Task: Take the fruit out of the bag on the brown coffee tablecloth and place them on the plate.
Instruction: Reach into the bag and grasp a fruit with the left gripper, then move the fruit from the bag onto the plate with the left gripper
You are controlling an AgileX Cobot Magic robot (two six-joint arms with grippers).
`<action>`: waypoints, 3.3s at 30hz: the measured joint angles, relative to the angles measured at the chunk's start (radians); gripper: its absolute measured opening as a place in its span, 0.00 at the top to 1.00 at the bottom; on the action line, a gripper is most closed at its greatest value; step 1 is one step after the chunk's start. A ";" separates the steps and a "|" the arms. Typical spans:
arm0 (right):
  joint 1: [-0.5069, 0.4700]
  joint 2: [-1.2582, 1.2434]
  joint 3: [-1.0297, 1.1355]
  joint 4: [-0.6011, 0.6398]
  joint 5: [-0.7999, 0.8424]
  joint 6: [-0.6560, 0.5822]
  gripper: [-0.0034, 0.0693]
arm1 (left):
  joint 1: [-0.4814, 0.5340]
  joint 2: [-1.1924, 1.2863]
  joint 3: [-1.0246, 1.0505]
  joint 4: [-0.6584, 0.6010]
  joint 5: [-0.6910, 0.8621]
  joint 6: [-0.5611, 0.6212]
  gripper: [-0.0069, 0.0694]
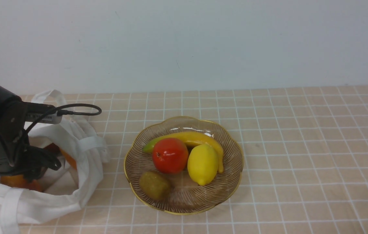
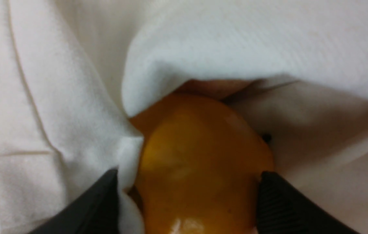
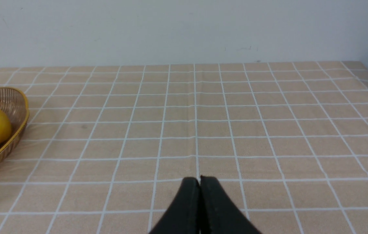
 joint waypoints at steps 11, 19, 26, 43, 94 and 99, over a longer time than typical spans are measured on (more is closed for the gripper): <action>0.000 0.000 0.000 0.000 0.000 0.000 0.98 | 0.000 -0.201 -0.041 -0.244 0.026 0.115 0.88; 0.000 0.000 0.000 0.000 0.000 0.000 0.98 | 0.000 -0.266 -0.069 -0.343 0.048 0.184 0.91; 0.000 0.000 0.000 0.000 0.000 0.000 0.98 | 0.000 -0.214 -0.026 -0.356 0.048 0.185 0.89; 0.000 0.000 0.000 0.000 0.000 0.000 0.98 | 0.000 -0.045 -0.019 -0.022 0.011 0.045 0.13; 0.000 0.000 0.000 0.000 0.000 0.000 0.98 | -0.028 -0.168 -0.111 -0.219 0.036 0.129 0.18; 0.000 0.000 0.000 0.000 0.000 0.000 0.98 | -0.028 -0.239 -0.192 -0.301 0.185 0.213 0.18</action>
